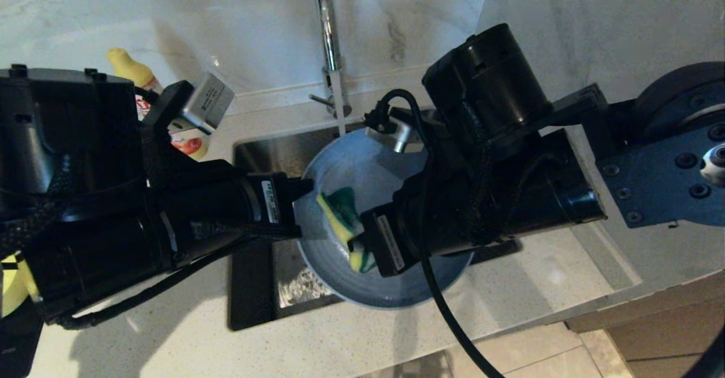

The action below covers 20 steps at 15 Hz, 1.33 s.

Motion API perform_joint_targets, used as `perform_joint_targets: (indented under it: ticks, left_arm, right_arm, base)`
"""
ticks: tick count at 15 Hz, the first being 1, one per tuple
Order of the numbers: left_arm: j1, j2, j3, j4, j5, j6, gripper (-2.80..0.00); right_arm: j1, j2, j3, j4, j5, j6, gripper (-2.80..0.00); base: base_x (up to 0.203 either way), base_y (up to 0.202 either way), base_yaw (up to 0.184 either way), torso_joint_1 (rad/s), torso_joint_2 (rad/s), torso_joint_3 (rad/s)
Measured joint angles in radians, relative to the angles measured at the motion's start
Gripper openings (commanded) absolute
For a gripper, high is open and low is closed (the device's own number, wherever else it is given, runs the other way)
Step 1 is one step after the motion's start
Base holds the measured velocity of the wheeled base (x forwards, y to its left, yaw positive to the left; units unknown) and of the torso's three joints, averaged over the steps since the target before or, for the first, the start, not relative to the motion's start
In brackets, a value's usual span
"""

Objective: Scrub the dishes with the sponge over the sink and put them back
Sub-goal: Wipe the plate

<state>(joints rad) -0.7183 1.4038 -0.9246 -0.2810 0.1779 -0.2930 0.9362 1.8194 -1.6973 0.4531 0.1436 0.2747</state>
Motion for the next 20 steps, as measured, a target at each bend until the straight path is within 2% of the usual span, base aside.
perform_joint_targets:
  ticks: [3,7,14,20]
  left_arm:
    - [0.003,-0.002,-0.016,0.005,0.002,0.0,-2.8]
    - [0.004,-0.008,-0.012,0.013,0.008,0.001,-2.8]
    - [0.006,-0.026,0.005,0.017,0.008,0.0,-2.8]
    - [0.063,-0.031,0.003,0.002,0.007,-0.001,-2.8]
  right_arm:
    - [-0.003,-0.008,0.003,0.003,-0.008,0.0,-2.8]
    - [-0.047,-0.026,0.006,0.002,-0.01,-0.001,-2.8]
    - [-0.133,-0.04,-0.075,0.022,-0.011,-0.015,-2.8]
    - [-0.167,-0.062,-0.04,0.06,-0.011,-0.02,-2.8]
  base:
    - [0.0,0.0,0.0,0.0,0.0,0.0]
    - [0.0,0.0,0.0,0.0,0.0,0.0]
    - [0.0,0.0,0.0,0.0,0.0,0.0]
    - [0.0,0.0,0.0,0.0,0.0,0.0]
